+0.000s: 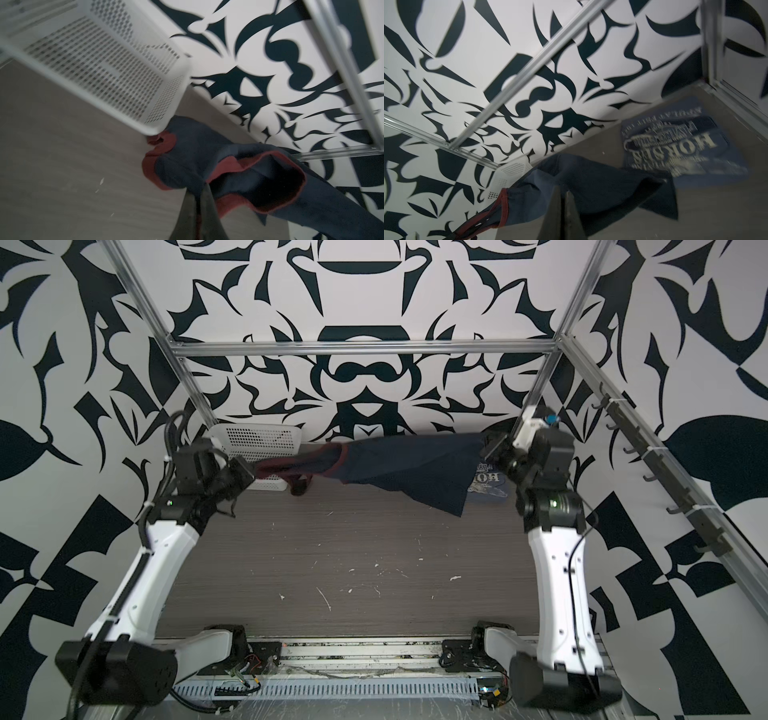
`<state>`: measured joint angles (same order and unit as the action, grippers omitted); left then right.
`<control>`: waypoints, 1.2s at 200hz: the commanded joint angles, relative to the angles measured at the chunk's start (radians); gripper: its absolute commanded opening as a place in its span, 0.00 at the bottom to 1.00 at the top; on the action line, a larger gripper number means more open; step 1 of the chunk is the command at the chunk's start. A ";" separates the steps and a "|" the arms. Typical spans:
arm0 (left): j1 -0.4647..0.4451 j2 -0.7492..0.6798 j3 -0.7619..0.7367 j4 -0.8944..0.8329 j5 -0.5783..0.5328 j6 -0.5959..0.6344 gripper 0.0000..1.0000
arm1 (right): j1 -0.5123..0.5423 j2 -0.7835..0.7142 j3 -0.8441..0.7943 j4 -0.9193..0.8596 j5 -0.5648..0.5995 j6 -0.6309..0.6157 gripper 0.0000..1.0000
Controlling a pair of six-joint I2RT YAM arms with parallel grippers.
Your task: Fold and stack the tank tops
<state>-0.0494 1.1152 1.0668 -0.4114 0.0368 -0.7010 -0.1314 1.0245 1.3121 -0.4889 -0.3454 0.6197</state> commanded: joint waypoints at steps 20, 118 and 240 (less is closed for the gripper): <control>0.017 -0.147 -0.329 -0.095 -0.161 -0.093 0.00 | -0.010 -0.309 -0.356 -0.264 0.220 -0.027 0.00; 0.000 -0.406 -0.496 -0.307 -0.153 -0.331 0.71 | -0.011 -0.617 -0.721 -0.497 0.211 0.213 0.00; -0.830 0.434 -0.004 -0.277 -0.216 -0.323 0.62 | -0.010 -0.614 -0.731 -0.569 0.253 0.150 0.00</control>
<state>-0.8711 1.5101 1.0325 -0.6865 -0.1612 -1.0100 -0.1379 0.3965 0.5781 -1.0424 -0.1146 0.8009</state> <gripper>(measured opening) 0.655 0.054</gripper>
